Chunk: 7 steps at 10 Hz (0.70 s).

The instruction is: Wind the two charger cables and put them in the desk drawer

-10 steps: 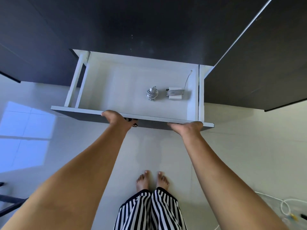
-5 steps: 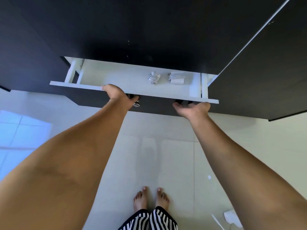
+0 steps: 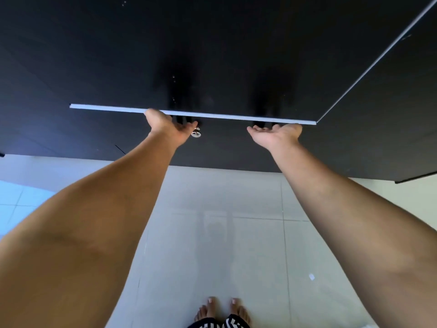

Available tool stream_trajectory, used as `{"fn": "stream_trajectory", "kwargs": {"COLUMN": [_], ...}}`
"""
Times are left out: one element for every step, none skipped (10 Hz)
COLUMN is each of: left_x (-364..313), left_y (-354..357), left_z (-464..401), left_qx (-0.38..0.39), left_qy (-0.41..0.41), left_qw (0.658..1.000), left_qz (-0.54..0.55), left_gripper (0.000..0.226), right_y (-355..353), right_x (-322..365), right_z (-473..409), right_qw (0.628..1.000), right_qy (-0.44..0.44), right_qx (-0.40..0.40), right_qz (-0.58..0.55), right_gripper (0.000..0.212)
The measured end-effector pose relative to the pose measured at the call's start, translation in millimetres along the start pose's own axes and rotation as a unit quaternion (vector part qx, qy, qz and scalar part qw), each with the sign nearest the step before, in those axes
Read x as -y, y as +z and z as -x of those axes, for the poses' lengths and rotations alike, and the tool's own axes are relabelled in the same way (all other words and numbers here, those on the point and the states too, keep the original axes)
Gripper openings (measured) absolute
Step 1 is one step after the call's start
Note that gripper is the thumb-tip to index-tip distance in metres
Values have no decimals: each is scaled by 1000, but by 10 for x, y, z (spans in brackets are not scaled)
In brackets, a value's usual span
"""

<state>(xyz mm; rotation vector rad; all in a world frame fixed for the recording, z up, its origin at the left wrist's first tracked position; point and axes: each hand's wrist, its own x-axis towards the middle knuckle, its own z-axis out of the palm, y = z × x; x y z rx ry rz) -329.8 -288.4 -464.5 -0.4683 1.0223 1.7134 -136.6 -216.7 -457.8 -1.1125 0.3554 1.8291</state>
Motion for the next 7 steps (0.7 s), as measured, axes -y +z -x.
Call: {"fn": "stream_trajectory", "kwargs": {"left_x": [18, 52, 63, 30, 21, -11, -8], "left_y": [91, 137, 71, 44, 130, 277, 389], "left_z": [-23, -55, -54, 25, 207, 446, 723], "left_qx": [6, 2, 13, 8, 1, 4, 10], "left_qy": [-4, -5, -18, -30, -30, -48, -63], "left_qw": [1000, 1000, 1000, 999, 996, 991, 981], "left_qz": [-3, 0, -4, -41, -87, -121, -182], "left_gripper": [54, 51, 53, 59, 60, 59, 57], "right_y": [73, 114, 73, 27, 6, 79, 99], "right_x": [-6, -3, 20, 58, 106, 137, 149], "right_z": [-62, -107, -115, -82, 26, 288, 616], "right_qw": [1000, 1000, 1000, 999, 996, 984, 960], "right_qy": [2, 4, 9, 3, -5, -4, -16], "right_qx": [1, 6, 13, 21, 19, 3, -13], "right_qz": [-17, -10, 2, 28, 82, 176, 280], "right_gripper": [60, 61, 62, 62, 62, 62, 62]}}
